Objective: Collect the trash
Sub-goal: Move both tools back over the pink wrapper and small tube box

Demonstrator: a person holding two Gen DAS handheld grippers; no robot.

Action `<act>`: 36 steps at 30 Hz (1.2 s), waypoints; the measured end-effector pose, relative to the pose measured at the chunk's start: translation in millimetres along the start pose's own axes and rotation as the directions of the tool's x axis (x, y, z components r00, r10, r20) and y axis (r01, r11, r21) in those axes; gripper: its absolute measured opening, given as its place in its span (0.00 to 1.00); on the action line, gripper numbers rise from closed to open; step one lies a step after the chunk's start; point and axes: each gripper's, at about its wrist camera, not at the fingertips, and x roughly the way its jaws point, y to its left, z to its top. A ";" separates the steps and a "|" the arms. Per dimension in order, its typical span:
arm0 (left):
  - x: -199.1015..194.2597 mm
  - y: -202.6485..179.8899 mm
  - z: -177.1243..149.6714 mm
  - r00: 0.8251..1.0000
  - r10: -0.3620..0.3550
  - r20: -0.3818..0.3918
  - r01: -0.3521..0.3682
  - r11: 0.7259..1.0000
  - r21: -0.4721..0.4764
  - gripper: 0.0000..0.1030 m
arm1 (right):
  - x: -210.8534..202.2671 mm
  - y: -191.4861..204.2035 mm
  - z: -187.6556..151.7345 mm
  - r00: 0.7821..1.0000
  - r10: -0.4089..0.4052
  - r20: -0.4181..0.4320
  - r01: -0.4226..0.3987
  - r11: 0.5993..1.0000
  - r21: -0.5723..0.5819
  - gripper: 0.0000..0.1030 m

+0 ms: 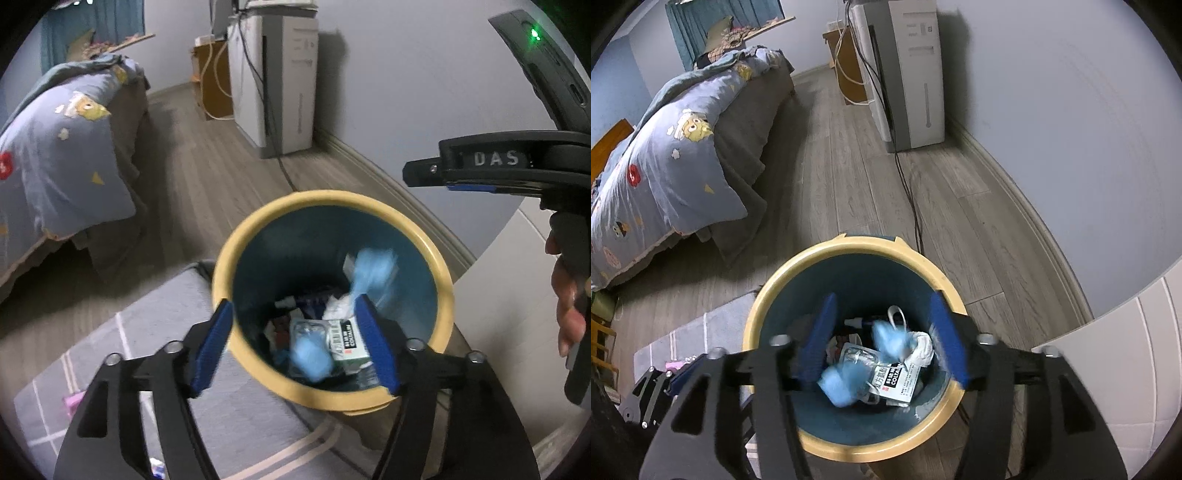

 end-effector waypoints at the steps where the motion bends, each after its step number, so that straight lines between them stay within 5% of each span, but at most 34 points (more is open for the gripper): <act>1: -5.5 2.5 -1.4 1.000 0.012 0.012 -0.012 1.000 -0.003 0.80 | -4.0 0.1 0.1 1.000 0.004 0.007 -0.004 1.000 0.008 0.78; 6: -27.4 12.0 -4.6 0.998 0.053 0.047 -0.052 0.999 -0.003 0.89 | -22.7 -0.5 2.6 0.999 0.011 0.044 -0.012 0.999 0.033 0.94; 20: -106.5 76.5 -34.3 0.988 0.137 0.074 -0.128 0.985 -0.113 0.93 | -42.4 35.9 -9.3 0.994 0.113 0.000 -0.113 0.991 0.070 0.94; 36: -170.0 164.9 -85.2 0.951 0.308 0.040 -0.286 0.917 -0.277 0.93 | -36.7 148.9 -46.9 0.989 0.125 -0.075 -0.135 0.980 -0.149 0.94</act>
